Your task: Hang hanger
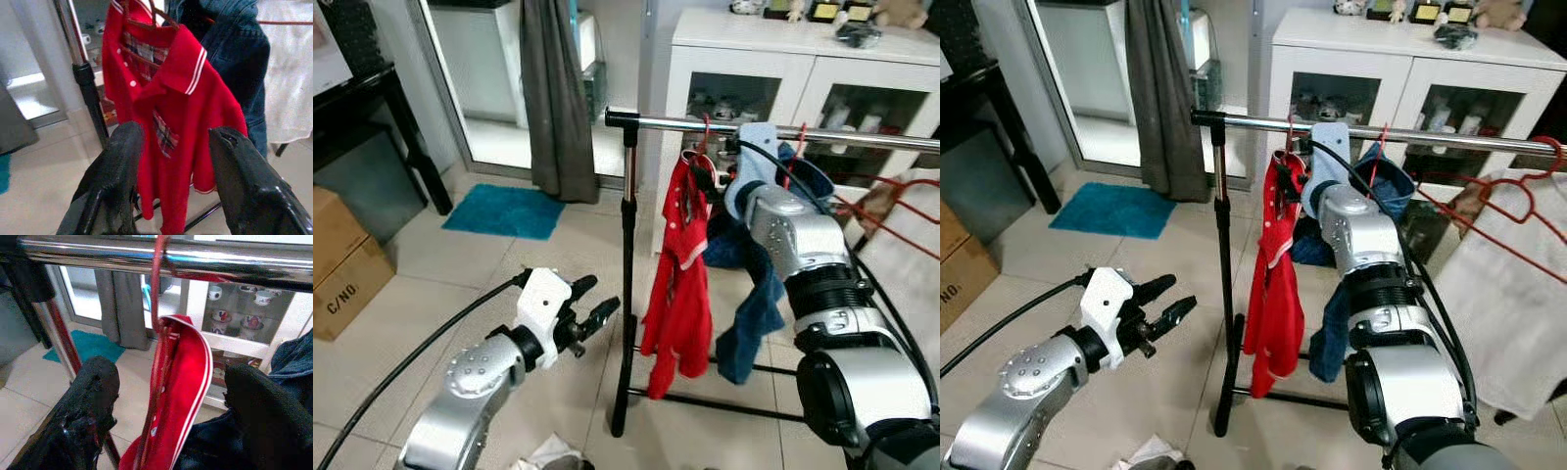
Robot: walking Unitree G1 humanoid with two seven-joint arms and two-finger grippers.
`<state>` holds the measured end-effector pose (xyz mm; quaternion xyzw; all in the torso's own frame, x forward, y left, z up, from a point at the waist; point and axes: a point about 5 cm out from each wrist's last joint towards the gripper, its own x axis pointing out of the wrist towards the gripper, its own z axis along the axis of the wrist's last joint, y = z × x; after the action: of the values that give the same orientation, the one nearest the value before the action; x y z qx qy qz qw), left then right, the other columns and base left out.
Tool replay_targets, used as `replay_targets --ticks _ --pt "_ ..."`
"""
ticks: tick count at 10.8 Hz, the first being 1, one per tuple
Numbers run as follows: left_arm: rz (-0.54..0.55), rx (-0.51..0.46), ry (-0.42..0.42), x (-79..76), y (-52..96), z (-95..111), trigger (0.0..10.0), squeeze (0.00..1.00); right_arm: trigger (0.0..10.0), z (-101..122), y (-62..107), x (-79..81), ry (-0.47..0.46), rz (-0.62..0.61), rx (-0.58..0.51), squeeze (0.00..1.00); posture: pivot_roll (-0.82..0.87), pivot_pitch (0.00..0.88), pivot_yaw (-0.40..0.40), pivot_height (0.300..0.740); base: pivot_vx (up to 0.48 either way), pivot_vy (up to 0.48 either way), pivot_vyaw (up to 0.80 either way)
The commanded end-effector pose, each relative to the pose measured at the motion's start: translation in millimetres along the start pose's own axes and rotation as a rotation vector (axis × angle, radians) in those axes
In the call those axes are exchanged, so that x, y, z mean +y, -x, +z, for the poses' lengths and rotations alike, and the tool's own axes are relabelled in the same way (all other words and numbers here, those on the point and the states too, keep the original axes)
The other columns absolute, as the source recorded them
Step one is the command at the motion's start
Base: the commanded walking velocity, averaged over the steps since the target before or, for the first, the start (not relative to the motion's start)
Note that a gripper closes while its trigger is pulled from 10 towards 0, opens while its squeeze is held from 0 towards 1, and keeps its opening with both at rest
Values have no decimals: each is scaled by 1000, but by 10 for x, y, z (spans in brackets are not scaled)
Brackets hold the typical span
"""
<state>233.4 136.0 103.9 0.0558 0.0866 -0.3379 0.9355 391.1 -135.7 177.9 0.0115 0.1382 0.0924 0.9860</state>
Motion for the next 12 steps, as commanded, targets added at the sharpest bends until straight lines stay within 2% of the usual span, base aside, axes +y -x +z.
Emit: replay_targets --ticks 1,4,7,8,10,12 --pt "26 11 2 20 -13 -4 10000 0 10000 37 -5 -9 -10 3 -20 0 16 0 23 740 0 0 0" --pt "192 -94 87 142 -65 137 10000 0 10000 27 177 -22 18 27 -100 0 17 0 27 740 0 0 0" --pt "208 -85 95 120 -121 130 10000 0 10000 -130 436 34 55 77 -121 0 2 0 52 740 0 -378 0" --pt "209 -85 94 123 -126 131 10000 0 10000 -150 447 44 56 83 -119 0 2 0 54 740 0 -390 0" --pt "244 -85 109 169 -121 130 10000 0 10000 -145 497 136 61 121 -141 0 10 0 54 740 0 0 0" --pt "254 -94 82 191 -109 149 10000 0 10000 -110 533 187 46 130 -154 0 15 0 51 740 0 0 0"
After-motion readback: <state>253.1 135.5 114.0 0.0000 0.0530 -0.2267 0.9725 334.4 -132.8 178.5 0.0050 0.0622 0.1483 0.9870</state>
